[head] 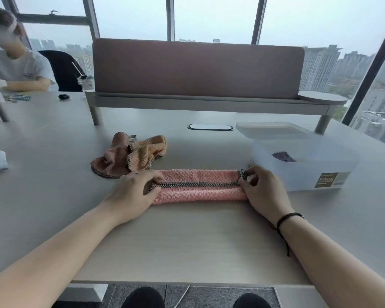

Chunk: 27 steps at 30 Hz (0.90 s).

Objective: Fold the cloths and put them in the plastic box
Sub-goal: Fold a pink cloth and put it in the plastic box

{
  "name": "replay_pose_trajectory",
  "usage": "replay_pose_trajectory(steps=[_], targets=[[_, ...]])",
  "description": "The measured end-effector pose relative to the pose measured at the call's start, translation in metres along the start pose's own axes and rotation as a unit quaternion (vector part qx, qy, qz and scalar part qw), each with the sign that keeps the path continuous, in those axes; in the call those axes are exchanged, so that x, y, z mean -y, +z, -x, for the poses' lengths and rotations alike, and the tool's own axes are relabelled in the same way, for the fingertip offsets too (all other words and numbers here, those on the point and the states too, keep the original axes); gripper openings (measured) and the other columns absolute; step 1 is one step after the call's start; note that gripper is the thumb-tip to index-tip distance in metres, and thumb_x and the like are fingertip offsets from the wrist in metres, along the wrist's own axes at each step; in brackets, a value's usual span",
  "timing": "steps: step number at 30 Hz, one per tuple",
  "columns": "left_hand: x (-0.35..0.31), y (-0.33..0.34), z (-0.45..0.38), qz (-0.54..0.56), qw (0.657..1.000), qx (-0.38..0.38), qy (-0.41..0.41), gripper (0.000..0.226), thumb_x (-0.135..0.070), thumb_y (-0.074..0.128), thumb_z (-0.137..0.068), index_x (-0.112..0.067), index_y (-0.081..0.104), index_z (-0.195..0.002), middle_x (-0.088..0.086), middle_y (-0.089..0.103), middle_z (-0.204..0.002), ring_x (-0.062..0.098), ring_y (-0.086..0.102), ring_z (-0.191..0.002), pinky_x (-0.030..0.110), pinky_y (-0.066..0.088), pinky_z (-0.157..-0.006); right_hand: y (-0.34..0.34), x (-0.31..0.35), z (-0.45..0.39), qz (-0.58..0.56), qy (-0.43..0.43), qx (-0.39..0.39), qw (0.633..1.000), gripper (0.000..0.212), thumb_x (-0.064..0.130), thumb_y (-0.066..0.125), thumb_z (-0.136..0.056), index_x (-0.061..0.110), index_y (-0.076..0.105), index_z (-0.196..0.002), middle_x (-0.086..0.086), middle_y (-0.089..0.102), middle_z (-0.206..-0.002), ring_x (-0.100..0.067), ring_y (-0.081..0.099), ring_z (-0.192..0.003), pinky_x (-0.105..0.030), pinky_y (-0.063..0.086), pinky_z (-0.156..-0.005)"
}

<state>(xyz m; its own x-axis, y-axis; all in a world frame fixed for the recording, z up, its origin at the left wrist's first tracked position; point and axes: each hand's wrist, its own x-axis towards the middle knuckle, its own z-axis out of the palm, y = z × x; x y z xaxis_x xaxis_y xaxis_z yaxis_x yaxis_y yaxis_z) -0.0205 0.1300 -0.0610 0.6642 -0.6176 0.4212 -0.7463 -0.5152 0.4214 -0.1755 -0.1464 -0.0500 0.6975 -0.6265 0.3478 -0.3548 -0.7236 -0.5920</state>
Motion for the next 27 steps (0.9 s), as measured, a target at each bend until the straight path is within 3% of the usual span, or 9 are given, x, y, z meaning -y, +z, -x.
replay_pose_trajectory(steps=[4, 6, 9, 11, 13, 15, 17, 21, 27], targets=[[-0.005, -0.002, 0.002, -0.066, 0.998, -0.008, 0.008, 0.034, -0.051, 0.052, -0.078, -0.037, 0.071, -0.102, -0.018, 0.070, -0.098, 0.015, 0.062, -0.099, 0.040, 0.048, -0.091, -0.006, 0.010, 0.017, 0.074, -0.033, -0.044, 0.996, 0.028, 0.039, 0.062, -0.088, 0.024, 0.059, -0.112, 0.000, 0.062, -0.104, -0.030, 0.063, -0.092, -0.035, 0.047, -0.070], [-0.008, -0.002, 0.004, -0.066, 0.997, -0.013, 0.030, 0.035, -0.056, 0.052, -0.075, -0.035, 0.075, -0.089, -0.017, 0.071, -0.086, 0.012, 0.063, -0.089, 0.036, 0.048, -0.085, -0.007, 0.020, 0.031, 0.114, -0.068, -0.038, 0.990, 0.030, 0.051, 0.056, -0.090, 0.029, 0.062, -0.107, 0.005, 0.062, -0.104, -0.025, 0.064, -0.093, -0.033, 0.048, -0.070], [-0.025, -0.006, 0.008, 0.091, 0.992, 0.058, 0.063, 0.034, -0.057, 0.064, -0.074, -0.027, 0.078, -0.078, -0.008, 0.068, -0.066, 0.004, 0.057, -0.063, 0.026, 0.045, -0.062, 0.000, 0.030, 0.040, 0.123, -0.084, 0.050, 0.988, 0.050, 0.071, 0.043, -0.086, 0.033, 0.066, -0.109, 0.011, 0.062, -0.113, -0.016, 0.060, -0.106, -0.032, 0.046, -0.088], [-0.037, -0.011, 0.008, 0.237, 0.956, 0.162, 0.061, 0.035, -0.048, 0.070, -0.081, -0.015, 0.079, -0.083, 0.004, 0.071, -0.067, 0.008, 0.056, -0.056, 0.029, 0.040, -0.052, 0.005, 0.029, 0.036, 0.132, -0.077, 0.108, 0.982, 0.070, 0.082, 0.034, -0.081, 0.033, 0.060, -0.124, 0.014, 0.057, -0.130, -0.013, 0.055, -0.120, -0.034, 0.039, -0.103], [-0.042, -0.013, 0.004, 0.334, 0.921, 0.197, 0.041, 0.031, -0.036, 0.073, -0.087, -0.006, 0.077, -0.091, 0.011, 0.075, -0.074, 0.020, 0.062, -0.056, 0.031, 0.044, -0.050, 0.008, 0.025, 0.025, 0.136, -0.075, 0.153, 0.976, 0.088, 0.089, 0.027, -0.076, 0.032, 0.048, -0.140, 0.015, 0.045, -0.146, -0.010, 0.043, -0.134, -0.038, 0.029, -0.114], [-0.040, -0.008, -0.003, 0.327, 0.930, 0.158, 0.048, 0.022, -0.034, 0.074, -0.083, -0.017, 0.078, -0.096, 0.005, 0.077, -0.082, 0.026, 0.066, -0.065, 0.035, 0.047, -0.057, 0.010, 0.020, 0.012, 0.148, -0.088, 0.201, 0.964, 0.097, 0.092, 0.027, -0.072, 0.034, 0.034, -0.149, 0.016, 0.031, -0.157, -0.007, 0.028, -0.144, -0.042, 0.019, -0.120], [-0.033, 0.002, -0.013, 0.230, 0.964, 0.115, 0.074, 0.021, -0.037, 0.073, -0.080, -0.029, 0.077, -0.099, -0.011, 0.075, -0.090, 0.004, 0.065, -0.078, 0.021, 0.047, -0.069, 0.014, 0.017, 0.001, 0.166, -0.109, 0.244, 0.949, 0.100, 0.093, 0.028, -0.070, 0.037, 0.023, -0.153, 0.018, 0.019, -0.161, -0.006, 0.016, -0.149, -0.043, 0.012, -0.122], [-0.020, 0.017, -0.034, 0.056, 0.976, 0.176, 0.114, 0.054, -0.062, 0.054, -0.082, -0.036, 0.063, -0.128, -0.020, 0.052, -0.142, -0.005, 0.038, -0.136, 0.028, 0.030, -0.117, 0.017, 0.018, -0.018, 0.167, -0.138, 0.280, 0.935, 0.092, 0.088, 0.034, -0.076, 0.041, 0.018, -0.154, 0.020, 0.014, -0.162, -0.004, 0.010, -0.150, -0.042, 0.005, -0.123], [-0.025, 0.028, -0.044, -0.072, 0.958, 0.259, 0.100, 0.090, -0.090, 0.019, -0.075, -0.044, 0.026, -0.152, -0.022, 0.016, -0.162, -0.002, 0.006, -0.149, 0.032, 0.006, -0.123, 0.025, 0.014, -0.037, 0.151, -0.170, 0.278, 0.933, 0.091, 0.089, 0.034, -0.073, 0.047, 0.018, -0.151, 0.021, 0.016, -0.161, -0.004, 0.016, -0.148, -0.042, 0.011, -0.123]])
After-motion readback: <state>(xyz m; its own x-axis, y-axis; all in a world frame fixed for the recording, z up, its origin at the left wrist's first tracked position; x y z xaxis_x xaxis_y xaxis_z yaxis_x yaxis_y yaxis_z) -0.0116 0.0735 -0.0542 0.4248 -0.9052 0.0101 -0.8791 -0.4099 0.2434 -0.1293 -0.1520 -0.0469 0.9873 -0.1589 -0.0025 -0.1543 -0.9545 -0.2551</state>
